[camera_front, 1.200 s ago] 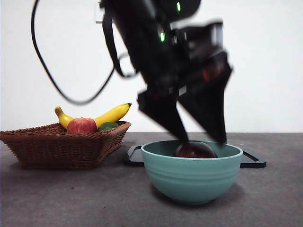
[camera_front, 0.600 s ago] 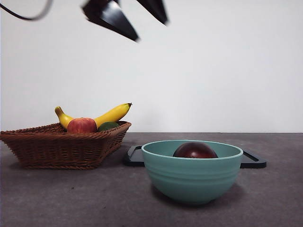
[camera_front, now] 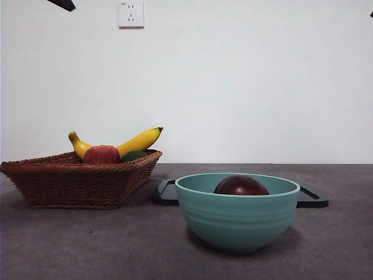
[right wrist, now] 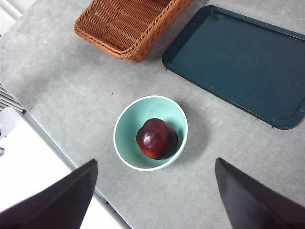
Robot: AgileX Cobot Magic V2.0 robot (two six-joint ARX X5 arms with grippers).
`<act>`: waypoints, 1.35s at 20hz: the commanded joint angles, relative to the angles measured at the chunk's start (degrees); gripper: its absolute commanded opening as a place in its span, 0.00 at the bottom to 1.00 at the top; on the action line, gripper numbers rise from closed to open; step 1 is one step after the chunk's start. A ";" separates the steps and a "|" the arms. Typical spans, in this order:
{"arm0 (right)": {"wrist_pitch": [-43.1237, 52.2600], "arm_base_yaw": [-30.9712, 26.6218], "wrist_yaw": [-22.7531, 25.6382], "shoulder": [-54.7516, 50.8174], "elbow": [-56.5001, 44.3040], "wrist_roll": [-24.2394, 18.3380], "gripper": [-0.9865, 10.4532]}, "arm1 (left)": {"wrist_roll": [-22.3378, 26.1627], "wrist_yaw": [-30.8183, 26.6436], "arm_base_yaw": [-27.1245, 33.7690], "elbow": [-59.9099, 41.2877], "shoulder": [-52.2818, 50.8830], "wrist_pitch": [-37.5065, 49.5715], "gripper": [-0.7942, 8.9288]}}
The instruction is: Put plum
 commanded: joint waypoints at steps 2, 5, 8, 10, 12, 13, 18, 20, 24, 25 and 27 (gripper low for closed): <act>0.55 0.20 0.04 0.33 1.05 0.55 0.43 | 5.68 9.62 -0.22 0.09 0.09 -7.91 0.50; 0.52 0.20 0.04 0.33 1.05 0.57 0.43 | 7.96 17.22 -0.87 -1.14 0.11 -12.39 0.49; 0.46 0.20 0.04 0.33 0.96 0.59 0.43 | 9.05 17.84 -0.98 -1.38 0.11 -14.82 0.49; 0.42 0.20 0.02 0.33 0.96 0.61 0.43 | 9.05 17.84 -0.98 -1.38 0.11 -14.99 0.49; 0.26 0.20 0.00 0.33 0.96 0.63 0.43 | 9.05 17.84 -0.98 -1.38 0.11 -14.99 0.49; -0.04 0.20 0.00 0.33 0.96 0.66 0.43 | 9.05 17.84 -0.98 -1.38 0.11 -14.99 0.49; -2.19 1.31 0.02 1.62 0.83 2.62 0.43 | 9.03 17.84 -0.98 -1.40 0.11 -14.99 0.49; -2.14 2.67 0.07 3.67 0.83 3.50 0.43 | 9.03 17.84 -0.98 -1.40 0.11 -14.99 0.49; -0.92 7.23 6.12 10.86 0.83 4.55 0.43 | 9.03 17.84 -0.98 -1.40 0.11 -14.99 0.49; 0.46 8.55 7.52 12.87 0.83 5.27 0.43 | 9.03 17.84 -0.98 -1.40 0.11 -14.99 0.49; 4.09 11.10 9.88 16.70 0.83 6.56 0.43 | 9.05 17.84 -0.98 -1.38 0.11 -14.99 0.49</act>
